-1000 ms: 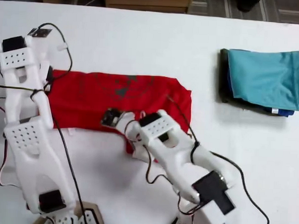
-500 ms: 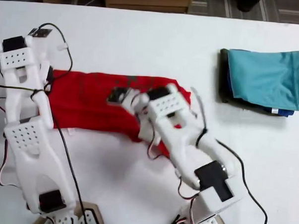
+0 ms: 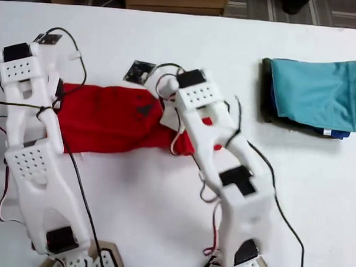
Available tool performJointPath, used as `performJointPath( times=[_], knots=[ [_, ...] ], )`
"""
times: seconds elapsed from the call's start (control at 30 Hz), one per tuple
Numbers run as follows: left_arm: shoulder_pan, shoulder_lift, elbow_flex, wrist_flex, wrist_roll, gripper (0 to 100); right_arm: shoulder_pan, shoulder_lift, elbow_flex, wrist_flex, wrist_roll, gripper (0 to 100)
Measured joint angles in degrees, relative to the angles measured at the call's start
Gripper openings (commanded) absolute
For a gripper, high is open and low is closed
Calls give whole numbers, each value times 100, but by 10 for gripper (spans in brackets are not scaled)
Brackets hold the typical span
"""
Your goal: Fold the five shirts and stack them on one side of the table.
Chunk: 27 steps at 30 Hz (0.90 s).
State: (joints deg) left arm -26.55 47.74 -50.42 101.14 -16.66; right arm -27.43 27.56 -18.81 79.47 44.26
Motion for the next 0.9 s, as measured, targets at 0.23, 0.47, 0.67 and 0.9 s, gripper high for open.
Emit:
performJointPath(
  times=[0.23,0.47,0.67,0.9],
  knots=[
    [-114,0,0,0,0,24,237,1415,-1864,536,-88,175],
    [-132,0,0,0,0,24,607,2312,-3560,721,-1257,158],
    [-132,0,0,0,0,24,765,2365,-4905,1433,-1952,152],
    [-132,0,0,0,0,25,756,2365,-5820,2057,-1996,23]
  ],
)
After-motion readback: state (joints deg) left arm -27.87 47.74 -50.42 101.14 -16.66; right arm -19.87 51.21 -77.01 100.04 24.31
